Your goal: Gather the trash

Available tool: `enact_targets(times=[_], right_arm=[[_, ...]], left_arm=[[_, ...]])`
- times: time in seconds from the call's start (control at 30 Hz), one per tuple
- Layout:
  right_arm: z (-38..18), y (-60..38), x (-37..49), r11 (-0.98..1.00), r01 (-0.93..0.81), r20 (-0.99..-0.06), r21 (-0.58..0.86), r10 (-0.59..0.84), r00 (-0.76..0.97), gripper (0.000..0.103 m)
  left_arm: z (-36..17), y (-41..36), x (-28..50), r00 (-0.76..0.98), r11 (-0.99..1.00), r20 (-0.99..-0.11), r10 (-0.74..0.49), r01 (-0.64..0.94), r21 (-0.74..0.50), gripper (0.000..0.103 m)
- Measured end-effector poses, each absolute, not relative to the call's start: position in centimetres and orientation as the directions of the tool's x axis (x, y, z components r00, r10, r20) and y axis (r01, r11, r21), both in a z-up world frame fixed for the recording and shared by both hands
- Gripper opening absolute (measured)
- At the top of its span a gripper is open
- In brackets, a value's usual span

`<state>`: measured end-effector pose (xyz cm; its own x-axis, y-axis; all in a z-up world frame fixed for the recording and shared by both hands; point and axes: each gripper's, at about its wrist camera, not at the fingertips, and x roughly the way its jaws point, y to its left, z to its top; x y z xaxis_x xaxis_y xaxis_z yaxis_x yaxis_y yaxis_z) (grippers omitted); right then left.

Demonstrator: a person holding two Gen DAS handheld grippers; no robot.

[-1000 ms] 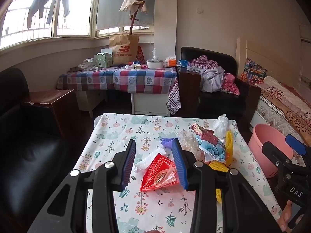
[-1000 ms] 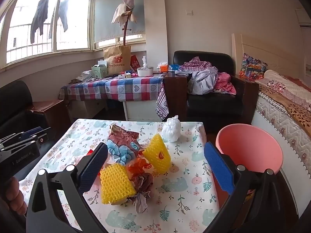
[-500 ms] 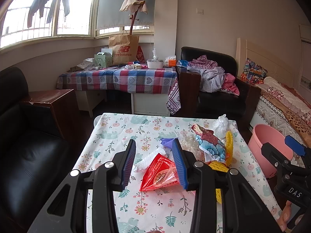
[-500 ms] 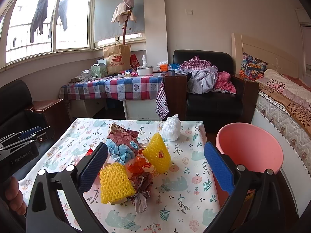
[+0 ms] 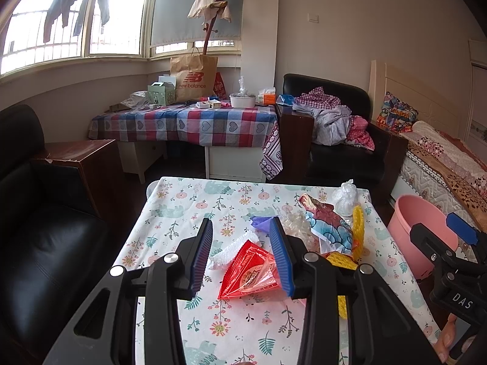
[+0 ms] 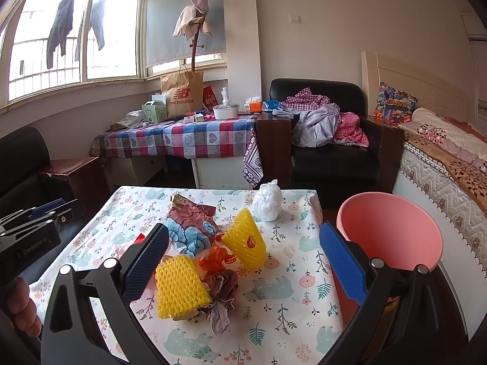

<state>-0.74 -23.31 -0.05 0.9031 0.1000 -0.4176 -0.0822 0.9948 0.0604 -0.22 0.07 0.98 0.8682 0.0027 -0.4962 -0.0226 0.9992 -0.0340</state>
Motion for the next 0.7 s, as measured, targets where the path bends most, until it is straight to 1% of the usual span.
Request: enact_targets(times=[0.7], right_arm=[[0.25,-23.41,-0.85,0.995,-0.081,-0.415,0.062,0.1,0.905,0.099]], left_arm=[[0.65,0.03,-0.33,0.869,0.999,-0.496,-0.002,-0.019,-0.036,0.039]])
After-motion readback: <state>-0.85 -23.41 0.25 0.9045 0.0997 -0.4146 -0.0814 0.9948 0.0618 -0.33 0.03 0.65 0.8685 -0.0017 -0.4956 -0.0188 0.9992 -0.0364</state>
